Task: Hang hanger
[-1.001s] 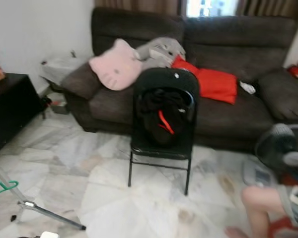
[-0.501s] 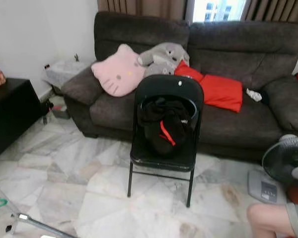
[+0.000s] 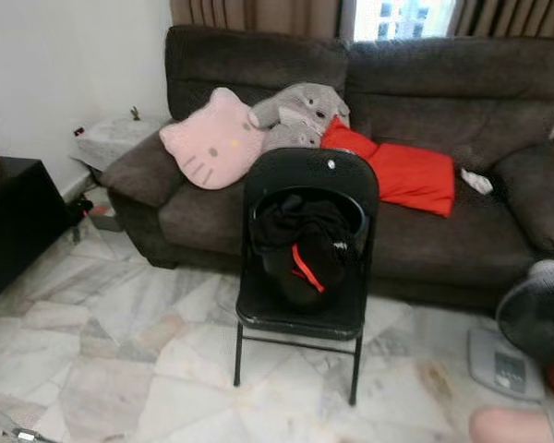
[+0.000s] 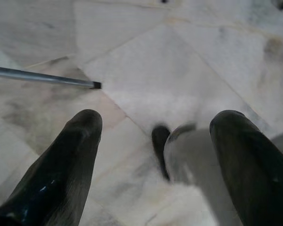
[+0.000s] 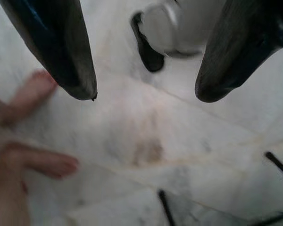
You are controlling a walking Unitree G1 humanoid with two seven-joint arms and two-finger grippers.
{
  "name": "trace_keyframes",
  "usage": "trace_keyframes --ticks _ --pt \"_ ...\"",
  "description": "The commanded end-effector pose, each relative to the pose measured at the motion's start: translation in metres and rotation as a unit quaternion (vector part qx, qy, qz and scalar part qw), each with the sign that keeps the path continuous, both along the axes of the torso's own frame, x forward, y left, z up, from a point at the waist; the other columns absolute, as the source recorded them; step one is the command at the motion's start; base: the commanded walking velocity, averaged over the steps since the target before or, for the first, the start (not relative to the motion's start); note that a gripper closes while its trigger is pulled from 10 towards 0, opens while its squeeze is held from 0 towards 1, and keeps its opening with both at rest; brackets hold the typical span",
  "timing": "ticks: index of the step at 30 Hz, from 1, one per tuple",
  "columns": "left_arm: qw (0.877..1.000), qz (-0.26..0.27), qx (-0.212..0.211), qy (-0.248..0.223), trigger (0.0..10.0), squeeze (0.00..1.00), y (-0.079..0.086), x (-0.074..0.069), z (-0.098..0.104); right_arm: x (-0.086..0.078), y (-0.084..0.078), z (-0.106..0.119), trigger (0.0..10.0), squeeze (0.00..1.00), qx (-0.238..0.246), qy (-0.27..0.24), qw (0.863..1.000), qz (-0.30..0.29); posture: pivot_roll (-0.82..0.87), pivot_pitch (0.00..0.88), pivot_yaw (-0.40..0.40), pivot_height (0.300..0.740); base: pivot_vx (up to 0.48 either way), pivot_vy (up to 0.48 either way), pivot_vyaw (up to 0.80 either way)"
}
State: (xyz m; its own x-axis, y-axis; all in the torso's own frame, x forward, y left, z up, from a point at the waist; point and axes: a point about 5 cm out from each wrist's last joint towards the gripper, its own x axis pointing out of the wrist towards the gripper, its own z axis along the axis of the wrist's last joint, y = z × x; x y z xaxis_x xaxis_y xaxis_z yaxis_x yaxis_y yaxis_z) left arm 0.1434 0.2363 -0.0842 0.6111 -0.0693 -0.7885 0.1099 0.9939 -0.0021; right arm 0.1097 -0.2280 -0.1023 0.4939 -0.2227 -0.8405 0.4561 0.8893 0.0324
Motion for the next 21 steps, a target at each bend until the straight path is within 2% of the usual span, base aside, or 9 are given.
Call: trace_keyframes --ticks 1,21 --pt "1.000 0.004 0.011 0.019 10.0 0.00 0.0068 -0.0093 -0.0023 0.0008 0.0088 -0.0017 10.0 0.00 0.010 0.001 1.000 0.004 -0.06 0.000 0.013 0.740 0.270 0.000 0.00" --pt "1.000 -0.007 0.013 0.028 10.0 0.00 0.0063 -0.0099 -0.0030 0.0092 0.0062 0.0019 10.0 0.00 0.007 -0.020 1.000 0.008 -0.08 0.000 0.020 0.740 0.271 0.000 0.00"
